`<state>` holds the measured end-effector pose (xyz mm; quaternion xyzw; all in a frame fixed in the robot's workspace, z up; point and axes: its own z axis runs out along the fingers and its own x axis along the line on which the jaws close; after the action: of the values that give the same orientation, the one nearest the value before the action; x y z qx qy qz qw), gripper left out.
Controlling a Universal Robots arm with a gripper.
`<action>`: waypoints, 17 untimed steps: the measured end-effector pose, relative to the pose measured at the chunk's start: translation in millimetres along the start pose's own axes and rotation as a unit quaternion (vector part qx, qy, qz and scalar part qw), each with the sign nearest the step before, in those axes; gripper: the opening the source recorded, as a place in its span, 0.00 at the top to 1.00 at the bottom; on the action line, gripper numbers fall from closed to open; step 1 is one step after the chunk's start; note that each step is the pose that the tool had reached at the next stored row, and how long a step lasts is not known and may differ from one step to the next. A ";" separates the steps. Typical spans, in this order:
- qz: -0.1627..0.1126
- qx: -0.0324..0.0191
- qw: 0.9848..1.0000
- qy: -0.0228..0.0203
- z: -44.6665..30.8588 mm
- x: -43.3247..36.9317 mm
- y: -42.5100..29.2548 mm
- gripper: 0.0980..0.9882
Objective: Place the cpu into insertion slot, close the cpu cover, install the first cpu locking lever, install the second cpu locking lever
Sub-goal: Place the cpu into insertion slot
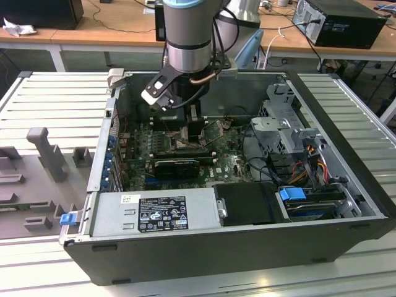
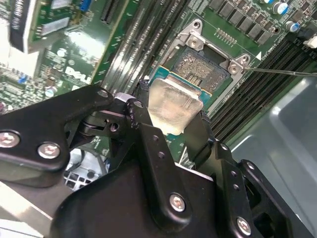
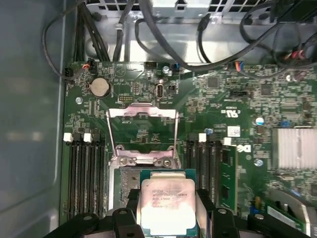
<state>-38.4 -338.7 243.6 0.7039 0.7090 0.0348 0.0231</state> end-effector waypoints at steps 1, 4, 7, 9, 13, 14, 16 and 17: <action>0.000 0.000 1.000 0.000 2.8 2.2 -0.2 0.52; 0.000 0.000 1.000 0.000 8.7 6.3 -3.1 0.52; 0.002 0.000 1.000 0.000 11.9 8.5 -7.3 0.52; 0.006 0.000 1.000 0.000 18.0 12.3 -10.1 0.52; 0.013 0.002 1.000 -0.001 30.4 17.6 -11.4 0.52; 0.013 0.002 1.000 -0.001 31.2 17.8 -11.4 0.52; 0.014 0.002 1.000 -0.001 33.6 19.2 -11.6 0.52; 0.013 0.002 1.000 -0.001 35.5 19.9 -11.8 0.52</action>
<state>-47.4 -318.3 207.5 0.7135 0.6995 0.0331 0.0223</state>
